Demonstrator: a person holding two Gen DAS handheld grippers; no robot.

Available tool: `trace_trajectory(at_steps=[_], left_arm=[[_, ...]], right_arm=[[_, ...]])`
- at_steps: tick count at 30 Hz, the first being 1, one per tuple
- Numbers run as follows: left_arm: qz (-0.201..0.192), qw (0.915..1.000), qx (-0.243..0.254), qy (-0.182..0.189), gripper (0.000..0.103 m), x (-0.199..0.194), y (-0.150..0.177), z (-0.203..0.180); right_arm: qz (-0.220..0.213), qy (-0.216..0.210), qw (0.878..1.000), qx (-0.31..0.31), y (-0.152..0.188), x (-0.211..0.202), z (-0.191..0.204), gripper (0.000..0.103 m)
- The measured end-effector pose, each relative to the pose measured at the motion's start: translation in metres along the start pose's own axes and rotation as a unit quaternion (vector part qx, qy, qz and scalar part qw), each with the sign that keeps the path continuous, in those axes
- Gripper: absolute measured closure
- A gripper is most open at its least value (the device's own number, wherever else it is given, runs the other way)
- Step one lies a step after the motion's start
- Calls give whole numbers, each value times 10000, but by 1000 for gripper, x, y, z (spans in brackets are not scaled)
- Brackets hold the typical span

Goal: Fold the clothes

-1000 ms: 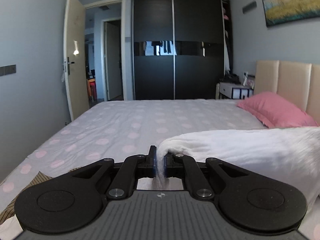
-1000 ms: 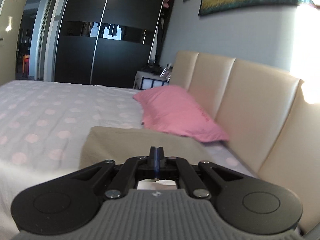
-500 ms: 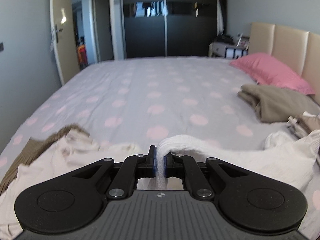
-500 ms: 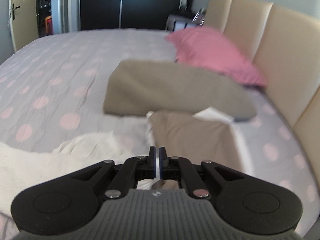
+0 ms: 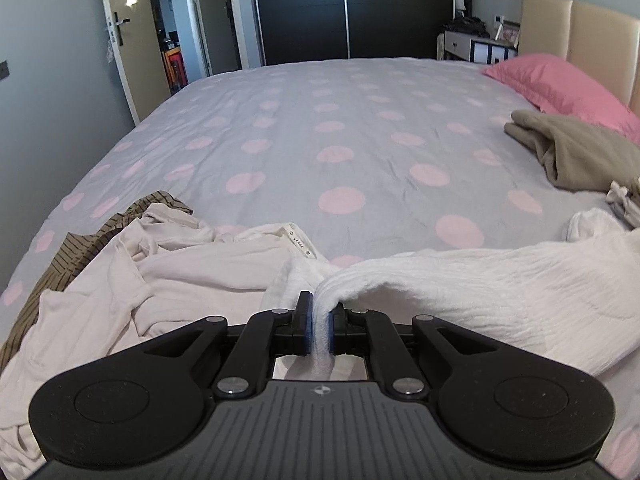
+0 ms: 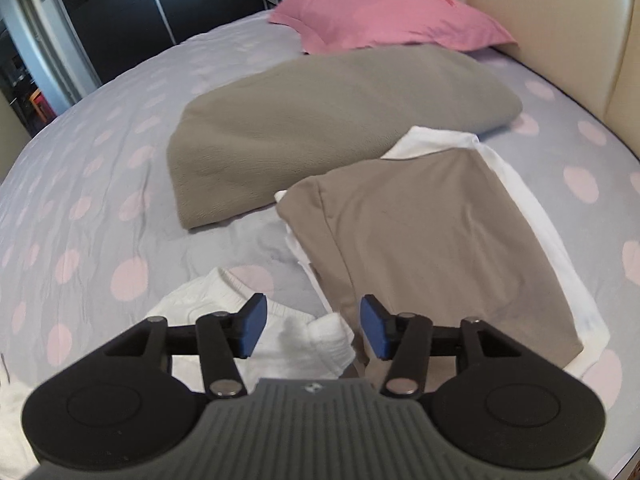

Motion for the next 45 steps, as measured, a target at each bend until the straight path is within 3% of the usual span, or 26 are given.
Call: trace_trajectory(at_steps=[8,12,13,19,24,27,30,34,40,45], left_arm=[[116,9999,60,-13,98,9,1,2],[130,9999,59,1,98,9,2,2],[118,9999,55,5,98,8,1,2],[-221,9997,-110,22,97,-4,-3,6],[-858,9961,-211,18,98,-32,-17,6],[-1230,9912,-405,266,98,-55,-26,10],[-1407,9864,-559,632,98,-75,-28,17],[-1209,9859,-476,1052,98,-86,-20,19],[-322,9902,428,1289,98,-87,15,-8],[716,9784,1227,1502,98,-74,50,-32]], right_arm=[[519,54,9974,504,4,22,-5,49],[528,-17,9958,742,6,25,-12,75],[510,-43,9955,794,5,25,-14,76],[-11,-294,9973,673,0,-2,-13,78],[-646,-482,9936,793,-12,-36,-22,79],[-1149,-482,9890,801,-21,-65,-30,79],[-1346,-396,9860,897,-22,-86,-47,79],[-1243,-134,9876,950,-7,-93,-75,80],[-702,306,9932,876,29,-79,-114,80],[-87,646,9955,693,58,-58,-131,80]])
Point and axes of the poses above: each gripper's, at about its wrist camera, not at the fingertips, and x roughly the way its jaws point, z to its left, y to its underside, the point moved 2 cm from there along x, roughly the way its jaws point, and after that the axes turned 4 degrees about z, right-handed, at the moved point
